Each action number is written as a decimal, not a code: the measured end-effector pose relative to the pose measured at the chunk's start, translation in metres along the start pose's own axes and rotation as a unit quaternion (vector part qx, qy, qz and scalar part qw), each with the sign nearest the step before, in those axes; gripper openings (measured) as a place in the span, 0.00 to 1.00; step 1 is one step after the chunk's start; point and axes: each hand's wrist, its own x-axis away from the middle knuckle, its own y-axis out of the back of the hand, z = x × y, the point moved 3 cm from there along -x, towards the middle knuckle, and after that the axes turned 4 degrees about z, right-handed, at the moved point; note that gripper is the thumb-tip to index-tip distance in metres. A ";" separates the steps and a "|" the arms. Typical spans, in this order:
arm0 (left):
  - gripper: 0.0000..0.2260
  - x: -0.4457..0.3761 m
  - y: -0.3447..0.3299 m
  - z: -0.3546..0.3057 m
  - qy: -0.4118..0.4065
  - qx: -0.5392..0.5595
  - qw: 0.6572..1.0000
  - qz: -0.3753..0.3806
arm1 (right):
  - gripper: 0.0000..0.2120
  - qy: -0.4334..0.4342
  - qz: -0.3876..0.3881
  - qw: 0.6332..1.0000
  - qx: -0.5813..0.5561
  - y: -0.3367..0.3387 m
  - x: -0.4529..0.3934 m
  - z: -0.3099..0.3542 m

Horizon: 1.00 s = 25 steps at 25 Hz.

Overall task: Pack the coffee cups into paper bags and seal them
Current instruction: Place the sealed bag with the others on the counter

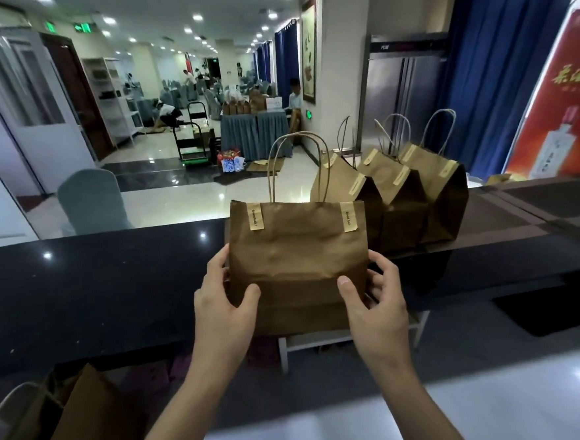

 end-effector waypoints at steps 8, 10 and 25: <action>0.32 -0.065 -0.038 0.031 0.050 -0.022 0.998 0.029 | 0.20 -0.019 0.010 0.999 -0.030 -0.015 -0.040 -0.026; 0.33 -0.080 -0.045 0.038 0.060 -0.025 0.998 0.027 | 0.21 -0.016 0.013 0.999 -0.034 -0.019 -0.047 -0.032; 0.39 -0.094 -0.088 0.037 0.037 -0.021 0.975 0.220 | 0.28 -0.002 0.102 0.995 0.009 -0.071 -0.032 -0.033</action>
